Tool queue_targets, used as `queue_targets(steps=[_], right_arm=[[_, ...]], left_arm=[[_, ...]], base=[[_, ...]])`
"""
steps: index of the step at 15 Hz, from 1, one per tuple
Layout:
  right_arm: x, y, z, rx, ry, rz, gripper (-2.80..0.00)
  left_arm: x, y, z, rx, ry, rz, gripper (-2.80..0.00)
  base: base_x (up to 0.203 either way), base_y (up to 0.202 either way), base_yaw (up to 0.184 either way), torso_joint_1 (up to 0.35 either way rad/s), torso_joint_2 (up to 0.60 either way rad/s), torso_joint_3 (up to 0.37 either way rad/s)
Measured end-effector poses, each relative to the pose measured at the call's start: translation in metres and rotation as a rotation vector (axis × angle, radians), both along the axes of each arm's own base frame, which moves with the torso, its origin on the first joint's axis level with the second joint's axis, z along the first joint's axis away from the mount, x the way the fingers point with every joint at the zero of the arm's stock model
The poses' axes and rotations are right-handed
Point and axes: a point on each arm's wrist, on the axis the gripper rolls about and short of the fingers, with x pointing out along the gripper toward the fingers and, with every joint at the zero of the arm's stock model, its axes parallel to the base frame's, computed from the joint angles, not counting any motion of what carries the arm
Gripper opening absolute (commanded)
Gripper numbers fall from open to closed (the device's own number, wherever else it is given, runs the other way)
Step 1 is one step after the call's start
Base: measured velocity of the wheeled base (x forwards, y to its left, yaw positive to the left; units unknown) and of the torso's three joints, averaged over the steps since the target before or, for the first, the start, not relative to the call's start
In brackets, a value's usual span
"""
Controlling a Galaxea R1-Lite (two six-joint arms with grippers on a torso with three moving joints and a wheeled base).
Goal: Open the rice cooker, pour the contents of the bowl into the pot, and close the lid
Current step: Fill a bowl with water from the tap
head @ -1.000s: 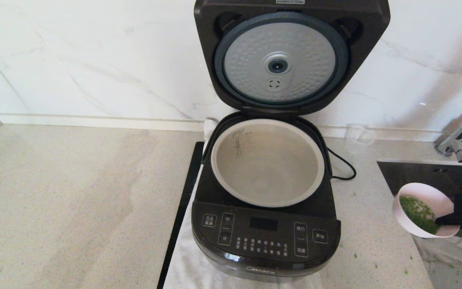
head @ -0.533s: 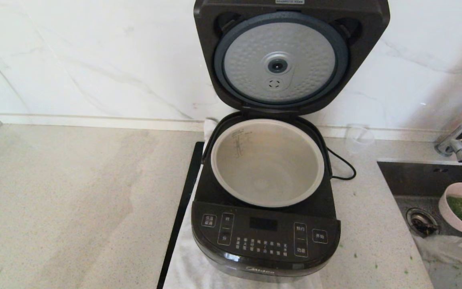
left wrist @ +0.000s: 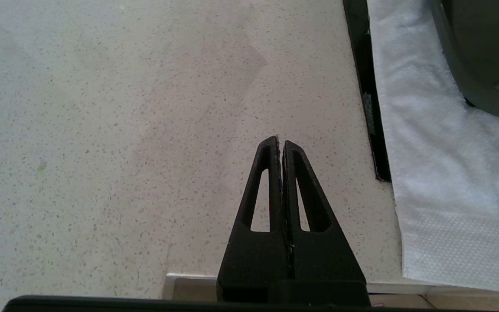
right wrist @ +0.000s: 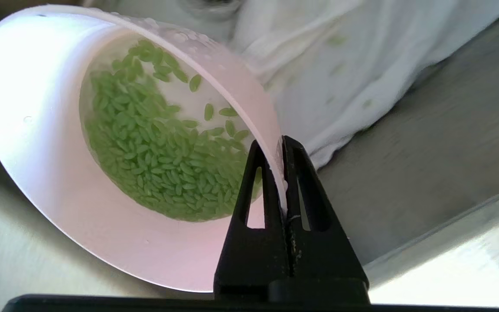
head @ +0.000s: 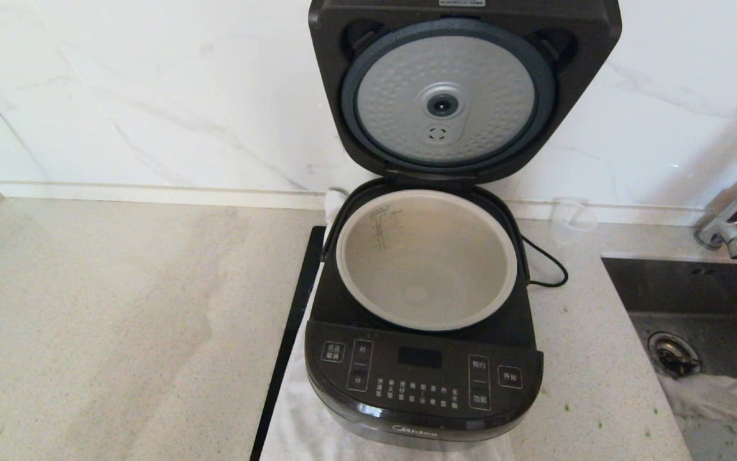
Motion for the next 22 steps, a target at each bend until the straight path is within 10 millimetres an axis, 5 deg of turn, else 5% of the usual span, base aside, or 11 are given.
queue_targets(steps=[10, 22], right_arm=[[0.003, -0.059, -0.008, 0.101, -0.046, -0.109, -2.80], [0.006, -0.057, -0.006, 0.186, -0.044, -0.080, -2.80]], left_arm=[[0.000, 0.000, 0.000, 0.000, 0.000, 0.000, -2.80], [0.000, 0.000, 0.000, 0.000, 0.000, 0.000, -2.80]], base=[[0.000, 0.000, 0.000, 0.000, 0.00, 0.000], [0.000, 0.000, 0.000, 0.000, 0.00, 0.000]])
